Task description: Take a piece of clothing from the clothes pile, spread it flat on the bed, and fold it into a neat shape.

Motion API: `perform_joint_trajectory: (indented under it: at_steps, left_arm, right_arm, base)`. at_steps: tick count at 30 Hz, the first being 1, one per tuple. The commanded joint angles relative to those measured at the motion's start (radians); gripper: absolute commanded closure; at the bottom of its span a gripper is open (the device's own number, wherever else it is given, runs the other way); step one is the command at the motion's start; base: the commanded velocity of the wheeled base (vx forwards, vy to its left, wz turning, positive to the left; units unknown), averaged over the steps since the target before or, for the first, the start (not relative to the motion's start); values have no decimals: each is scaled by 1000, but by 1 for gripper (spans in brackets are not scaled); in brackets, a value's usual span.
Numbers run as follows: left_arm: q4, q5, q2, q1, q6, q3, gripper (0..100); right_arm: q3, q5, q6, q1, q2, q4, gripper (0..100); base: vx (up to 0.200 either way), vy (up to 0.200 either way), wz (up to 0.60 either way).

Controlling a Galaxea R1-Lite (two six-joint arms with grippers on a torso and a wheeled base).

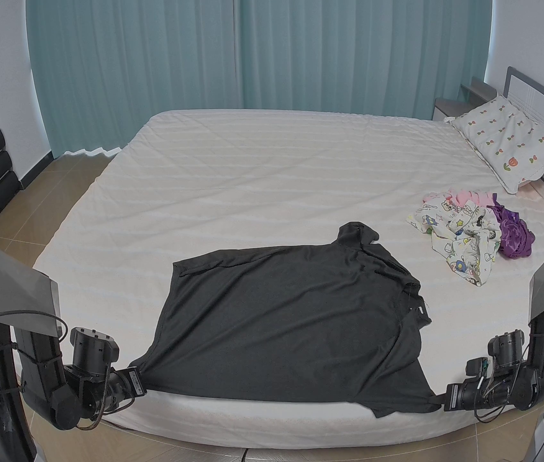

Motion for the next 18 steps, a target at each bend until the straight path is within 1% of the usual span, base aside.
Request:
perform_joint_trajectory:
  at_steps: [1,6,10,13,15,18]
  left_arm:
    - [0,1,45,0,6,20,100]
    - [-1,0,72,-5,16,40,100]
    - [-3,0,104,-8,38,40,100]
    - [-9,0,114,-8,39,40,100]
    - [-26,1,124,-8,41,42,100]
    - [-51,1,140,-9,42,42,100]
  right_arm:
    - [18,2,-89,2,-42,113,100]
    - [18,-2,-122,10,-63,179,100]
    - [18,-42,-165,42,-115,295,100]
    - [18,-53,-170,57,-123,313,100]
    - [18,-75,-170,66,-121,329,100]
    - [18,-128,-168,95,-120,349,100]
  base:
    - [0,0,0]
    - [0,0,0]
    - [0,0,0]
    - [0,0,0]
    - [0,0,0]
    - [0,0,0]
